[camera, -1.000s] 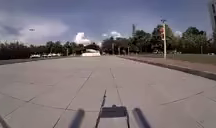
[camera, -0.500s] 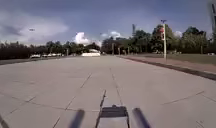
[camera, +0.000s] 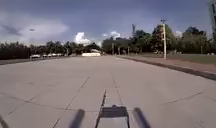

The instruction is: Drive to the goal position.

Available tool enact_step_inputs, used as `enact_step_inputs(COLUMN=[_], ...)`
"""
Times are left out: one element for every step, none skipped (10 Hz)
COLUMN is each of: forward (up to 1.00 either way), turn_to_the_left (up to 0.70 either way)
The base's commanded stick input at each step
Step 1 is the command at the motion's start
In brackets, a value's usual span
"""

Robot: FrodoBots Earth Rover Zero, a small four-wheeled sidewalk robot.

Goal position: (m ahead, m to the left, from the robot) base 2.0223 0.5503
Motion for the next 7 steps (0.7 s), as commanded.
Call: enact_step_inputs(forward=[0.86, 1.00, 1.00, 1.00, 1.00, 1.00, 1.00], turn_to_the_left=[-0.02, -0.02, -0.02, -0.02, -0.02, -0.02, -0.02])
